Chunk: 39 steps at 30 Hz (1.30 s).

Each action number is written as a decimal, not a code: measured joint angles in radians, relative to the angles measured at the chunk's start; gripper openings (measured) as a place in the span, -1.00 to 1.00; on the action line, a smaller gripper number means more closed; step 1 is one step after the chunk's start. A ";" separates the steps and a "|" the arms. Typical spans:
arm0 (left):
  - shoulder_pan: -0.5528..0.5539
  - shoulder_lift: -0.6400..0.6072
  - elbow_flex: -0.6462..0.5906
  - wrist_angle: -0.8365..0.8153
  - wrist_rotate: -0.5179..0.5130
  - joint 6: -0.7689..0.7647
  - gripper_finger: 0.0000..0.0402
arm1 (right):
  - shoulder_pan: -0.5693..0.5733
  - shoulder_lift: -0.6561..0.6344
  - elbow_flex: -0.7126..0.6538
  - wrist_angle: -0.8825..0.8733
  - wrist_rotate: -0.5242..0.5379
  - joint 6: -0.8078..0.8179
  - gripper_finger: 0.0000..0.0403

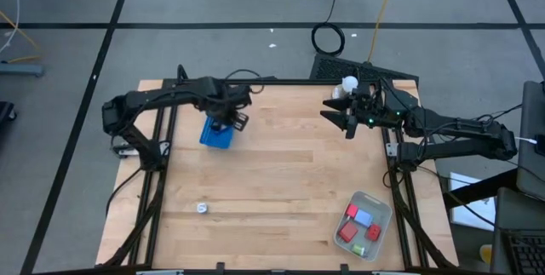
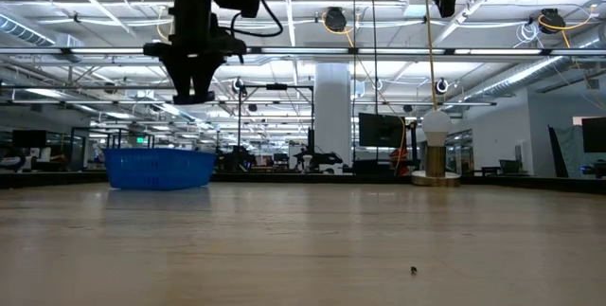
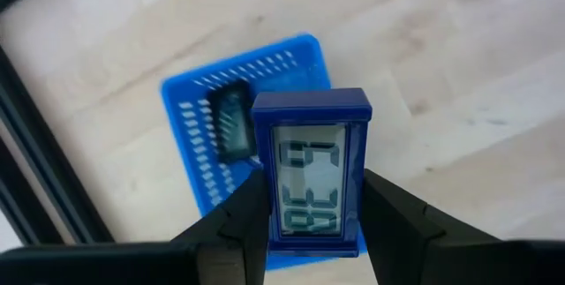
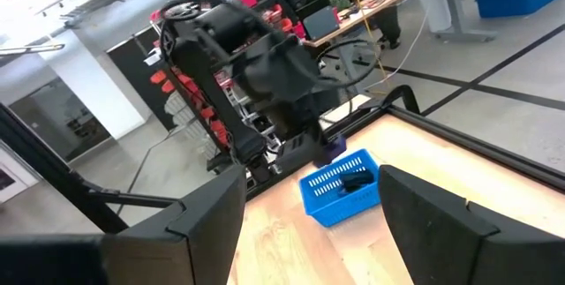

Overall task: Pick & Place Office items
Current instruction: Put the dark blue digital timer into the blue bin

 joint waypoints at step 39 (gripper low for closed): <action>0.126 -0.001 -0.339 0.235 0.087 0.073 -0.30 | 0.000 0.000 0.000 -0.015 0.008 -0.019 0.25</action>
